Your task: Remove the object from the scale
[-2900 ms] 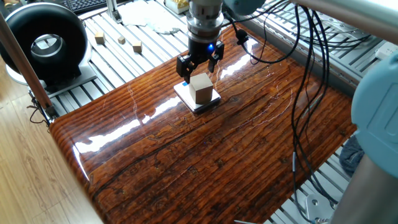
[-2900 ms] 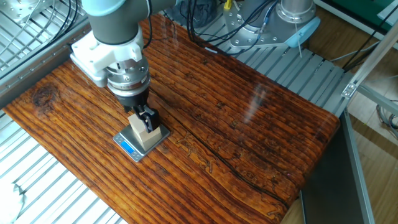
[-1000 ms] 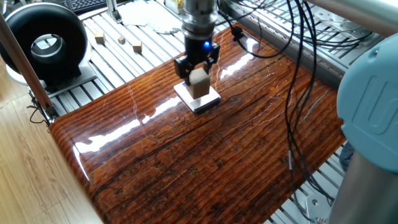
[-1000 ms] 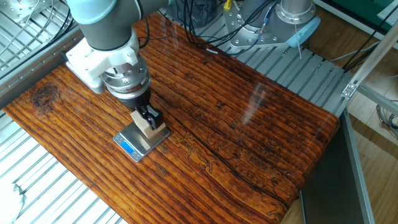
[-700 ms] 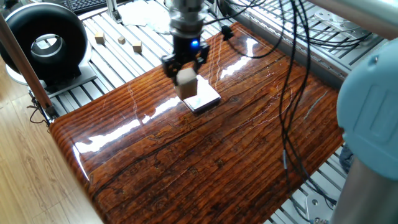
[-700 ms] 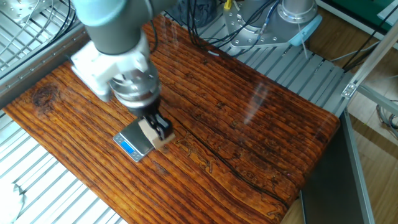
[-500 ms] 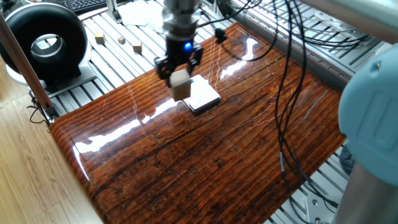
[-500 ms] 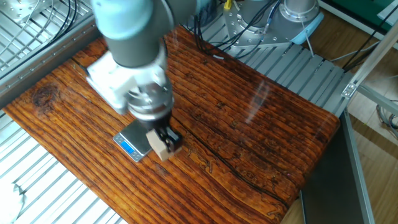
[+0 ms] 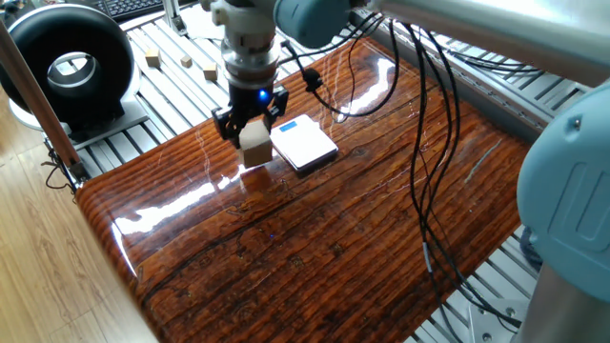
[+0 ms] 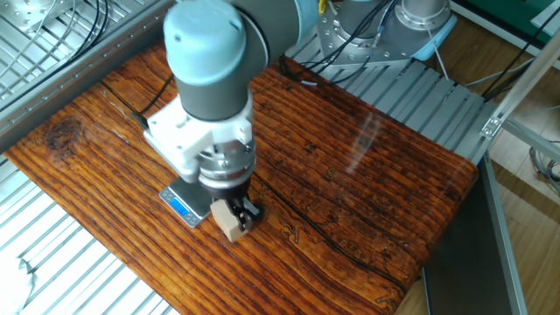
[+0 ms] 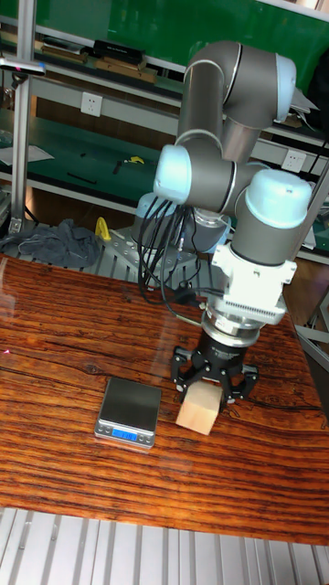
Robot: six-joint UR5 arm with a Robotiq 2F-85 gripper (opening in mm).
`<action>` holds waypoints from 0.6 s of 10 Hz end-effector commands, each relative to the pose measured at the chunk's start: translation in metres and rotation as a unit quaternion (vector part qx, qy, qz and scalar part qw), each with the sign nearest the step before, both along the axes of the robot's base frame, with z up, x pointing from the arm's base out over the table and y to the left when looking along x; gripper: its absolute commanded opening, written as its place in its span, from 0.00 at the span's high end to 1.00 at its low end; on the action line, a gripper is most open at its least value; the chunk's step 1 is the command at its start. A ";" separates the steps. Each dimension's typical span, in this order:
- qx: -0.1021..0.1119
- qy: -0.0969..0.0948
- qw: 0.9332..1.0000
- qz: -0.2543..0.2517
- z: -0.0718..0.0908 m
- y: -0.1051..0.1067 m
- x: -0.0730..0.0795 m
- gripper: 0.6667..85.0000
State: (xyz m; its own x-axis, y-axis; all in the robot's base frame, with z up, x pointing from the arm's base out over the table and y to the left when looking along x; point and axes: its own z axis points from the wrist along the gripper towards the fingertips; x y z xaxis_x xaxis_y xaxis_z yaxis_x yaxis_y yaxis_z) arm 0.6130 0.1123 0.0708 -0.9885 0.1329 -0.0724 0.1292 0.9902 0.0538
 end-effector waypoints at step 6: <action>0.000 -0.005 1.000 0.006 -0.002 0.008 0.003 0.30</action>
